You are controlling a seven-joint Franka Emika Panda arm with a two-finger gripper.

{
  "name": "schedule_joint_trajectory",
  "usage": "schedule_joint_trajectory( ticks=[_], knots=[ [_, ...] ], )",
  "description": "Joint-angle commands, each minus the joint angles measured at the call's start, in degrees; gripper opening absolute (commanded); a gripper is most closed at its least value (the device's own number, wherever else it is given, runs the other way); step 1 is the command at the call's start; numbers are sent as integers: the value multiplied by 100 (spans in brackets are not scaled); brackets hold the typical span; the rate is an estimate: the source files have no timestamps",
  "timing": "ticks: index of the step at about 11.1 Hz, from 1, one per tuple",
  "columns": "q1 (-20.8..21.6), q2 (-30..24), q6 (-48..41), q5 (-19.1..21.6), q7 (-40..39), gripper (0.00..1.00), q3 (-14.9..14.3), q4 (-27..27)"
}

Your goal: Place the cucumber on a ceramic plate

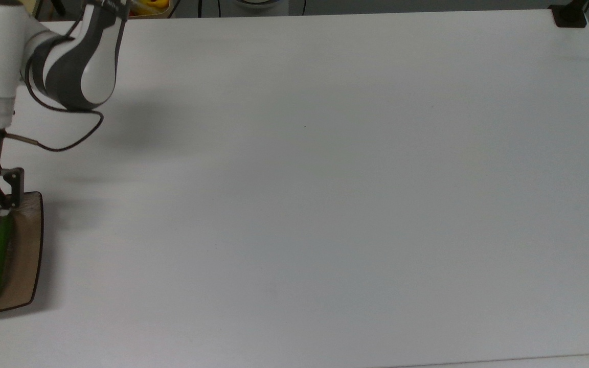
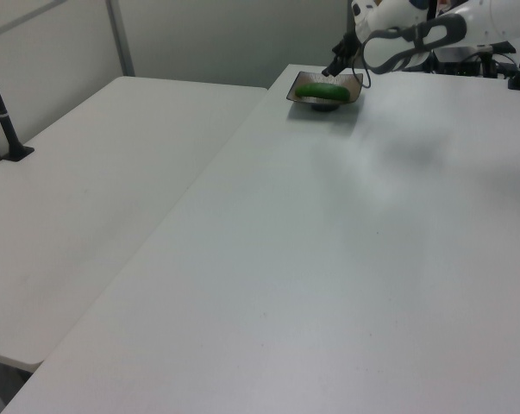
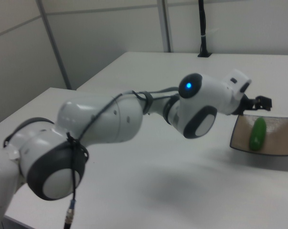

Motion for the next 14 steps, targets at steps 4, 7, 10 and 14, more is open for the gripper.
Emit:
schedule_joint_trajectory(
  ticks=[4,7,10,14],
  knots=[
    [119,-2437,-2975,96,42,100,-18,-1363],
    [241,-3431,-5410,456,452,100,-18,-1363],
    [592,-4197,-7110,439,1909,100,-36,-1416],
    [1487,-4831,-8431,203,3019,100,-167,-1556]
  ],
)
